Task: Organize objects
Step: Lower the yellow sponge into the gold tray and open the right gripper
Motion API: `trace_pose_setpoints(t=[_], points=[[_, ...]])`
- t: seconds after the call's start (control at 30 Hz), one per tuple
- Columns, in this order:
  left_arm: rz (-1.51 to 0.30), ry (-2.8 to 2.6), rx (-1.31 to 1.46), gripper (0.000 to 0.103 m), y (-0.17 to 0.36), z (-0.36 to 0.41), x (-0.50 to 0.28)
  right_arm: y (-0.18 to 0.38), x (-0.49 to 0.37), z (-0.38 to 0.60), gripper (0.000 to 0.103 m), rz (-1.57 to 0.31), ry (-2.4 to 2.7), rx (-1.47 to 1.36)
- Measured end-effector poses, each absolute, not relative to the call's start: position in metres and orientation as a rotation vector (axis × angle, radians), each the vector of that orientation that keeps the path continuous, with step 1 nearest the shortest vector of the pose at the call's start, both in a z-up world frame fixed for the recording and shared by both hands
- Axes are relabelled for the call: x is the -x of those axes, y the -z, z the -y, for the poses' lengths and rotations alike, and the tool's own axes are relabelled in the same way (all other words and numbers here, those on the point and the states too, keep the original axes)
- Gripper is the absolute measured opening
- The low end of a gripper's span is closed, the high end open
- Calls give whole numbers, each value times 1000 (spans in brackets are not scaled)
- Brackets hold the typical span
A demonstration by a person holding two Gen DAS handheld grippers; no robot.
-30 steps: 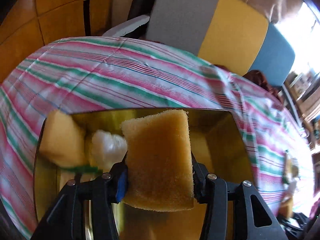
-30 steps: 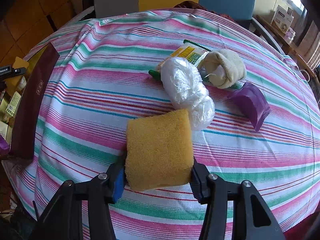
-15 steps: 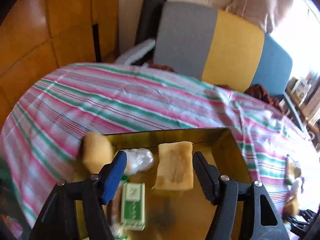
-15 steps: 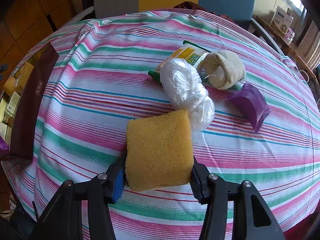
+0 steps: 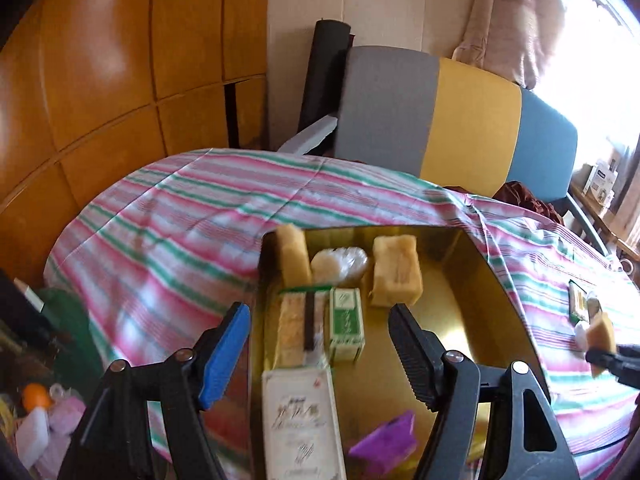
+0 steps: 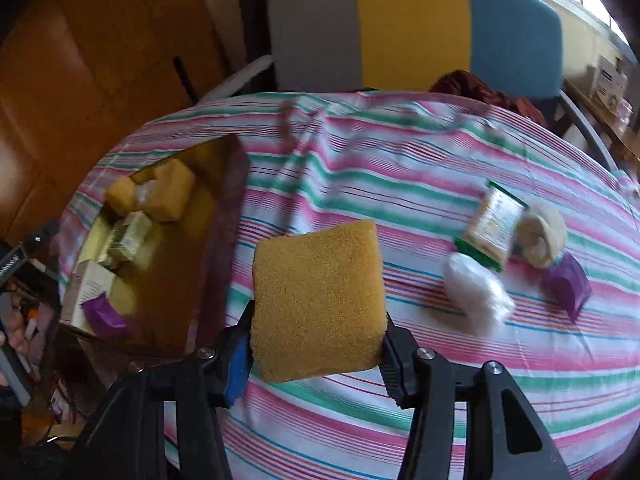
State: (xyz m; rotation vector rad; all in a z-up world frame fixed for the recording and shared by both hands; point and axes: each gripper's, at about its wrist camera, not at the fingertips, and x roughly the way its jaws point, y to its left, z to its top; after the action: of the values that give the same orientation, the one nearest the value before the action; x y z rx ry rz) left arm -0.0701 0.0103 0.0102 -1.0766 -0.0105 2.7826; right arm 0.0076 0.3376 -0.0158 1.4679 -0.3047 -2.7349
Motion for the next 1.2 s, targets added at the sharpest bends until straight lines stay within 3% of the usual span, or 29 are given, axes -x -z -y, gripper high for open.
trace_pose_setpoints(t=[0.27, 0.53, 0.63, 0.73, 0.9, 1.2], points=[[81, -2823, 1069, 72, -4, 19, 55, 18, 71, -215, 54, 256, 2468, -1482], [131, -2825, 1103, 74, 5, 39, 52, 69, 142, -164, 56, 420, 2336, -1629], [124, -2830, 1109, 74, 9, 40, 51, 68, 142, -164, 59, 424, 2365, -1603], [130, -2818, 1125, 74, 13, 39, 52, 64, 139, -169, 77, 464, 2372, -1546], [100, -2822, 1081, 74, 6, 33, 46, 51, 136, -179, 77, 513, 2387, -1489], [35, -2814, 1064, 75, -2, 17, 42, 24, 79, -216, 77, 394, 2504, -1445]])
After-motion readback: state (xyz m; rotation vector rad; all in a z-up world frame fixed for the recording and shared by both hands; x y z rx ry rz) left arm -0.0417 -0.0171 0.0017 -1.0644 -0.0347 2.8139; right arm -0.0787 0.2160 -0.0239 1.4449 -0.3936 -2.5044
